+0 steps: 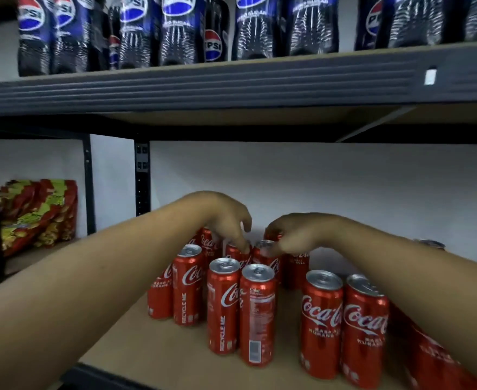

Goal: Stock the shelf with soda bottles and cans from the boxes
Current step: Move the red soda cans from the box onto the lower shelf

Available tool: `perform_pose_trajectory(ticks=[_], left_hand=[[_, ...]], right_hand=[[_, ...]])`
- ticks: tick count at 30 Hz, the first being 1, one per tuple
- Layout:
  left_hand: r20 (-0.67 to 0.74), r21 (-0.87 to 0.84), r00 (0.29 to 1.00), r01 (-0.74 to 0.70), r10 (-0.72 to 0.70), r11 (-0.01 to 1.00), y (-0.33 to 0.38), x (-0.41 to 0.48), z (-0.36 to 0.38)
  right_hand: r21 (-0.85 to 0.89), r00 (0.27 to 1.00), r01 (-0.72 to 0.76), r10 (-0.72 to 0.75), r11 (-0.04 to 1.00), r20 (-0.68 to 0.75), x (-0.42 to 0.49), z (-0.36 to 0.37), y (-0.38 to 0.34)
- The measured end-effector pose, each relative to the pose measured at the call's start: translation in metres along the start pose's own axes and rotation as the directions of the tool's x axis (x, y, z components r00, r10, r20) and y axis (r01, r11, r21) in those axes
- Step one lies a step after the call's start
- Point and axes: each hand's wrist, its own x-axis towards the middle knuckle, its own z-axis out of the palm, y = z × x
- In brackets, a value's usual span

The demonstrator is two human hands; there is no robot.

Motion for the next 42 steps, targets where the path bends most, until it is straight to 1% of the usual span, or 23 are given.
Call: perform_pose_trajectory(ticks=[2,3,6,8,11,13,16,18,21,24,26,31,35,42], left_hand=[[0.088,-0.038,0.996,-0.03,0.033,0.999,-0.001,0.013,0.007],[0.098,-0.045,0.993,-0.053,0.057,0.998,-0.001,0.016,0.01],[0.034,-0.062,0.99,-0.133,0.135,0.989,0.001,0.018,0.013],[-0.032,-0.044,0.986,-0.165,0.163,0.985,0.005,0.017,0.011],[-0.105,-0.01,0.977,-0.188,0.186,0.982,0.02,0.021,0.007],[-0.122,-0.031,0.97,-0.214,0.209,0.976,0.033,0.029,0.004],[-0.108,-0.146,0.966,-0.249,0.235,0.957,0.056,0.044,0.005],[-0.114,-0.139,0.964,-0.256,0.241,0.957,0.072,0.054,0.005],[-0.138,-0.115,0.954,-0.281,0.265,0.953,0.091,0.066,0.004],[-0.116,-0.131,0.95,-0.305,0.291,0.943,0.098,0.071,0.0],[-0.091,-0.172,0.948,-0.317,0.306,0.933,0.099,0.072,0.0],[-0.086,-0.166,0.946,-0.322,0.311,0.932,0.099,0.073,-0.001],[-0.088,-0.184,0.94,-0.342,0.331,0.922,0.1,0.072,0.0],[-0.102,-0.179,0.939,-0.343,0.33,0.922,0.1,0.068,0.004]], right_hand=[[0.009,0.998,0.025,-0.026,1.0,0.048,0.013,0.006,0.003],[0.026,0.997,0.04,-0.042,0.999,0.071,0.017,0.009,0.003],[0.156,0.994,0.035,-0.051,0.987,0.099,0.024,0.013,0.008],[0.19,0.995,0.011,-0.029,0.982,0.09,0.022,0.008,0.013],[0.143,0.997,-0.034,0.024,0.989,0.07,0.012,0.002,0.025],[0.11,0.996,-0.066,0.059,0.992,0.06,0.003,0.002,0.036],[0.009,0.994,-0.112,0.111,0.994,0.022,-0.009,0.004,0.061],[-0.046,0.989,-0.145,0.145,0.988,-0.005,-0.015,0.003,0.076],[-0.083,0.987,-0.163,0.162,0.983,-0.012,-0.023,0.004,0.093],[-0.103,0.985,-0.17,0.167,0.98,-0.035,-0.026,0.005,0.105],[-0.103,0.988,-0.15,0.147,0.983,-0.036,-0.027,0.006,0.111],[-0.092,0.997,-0.07,0.067,0.993,-0.041,-0.028,0.006,0.117],[-0.063,0.995,-0.085,0.08,0.994,-0.067,-0.025,0.009,0.125],[-0.032,0.994,-0.096,0.094,0.995,-0.063,-0.036,0.007,0.126]])
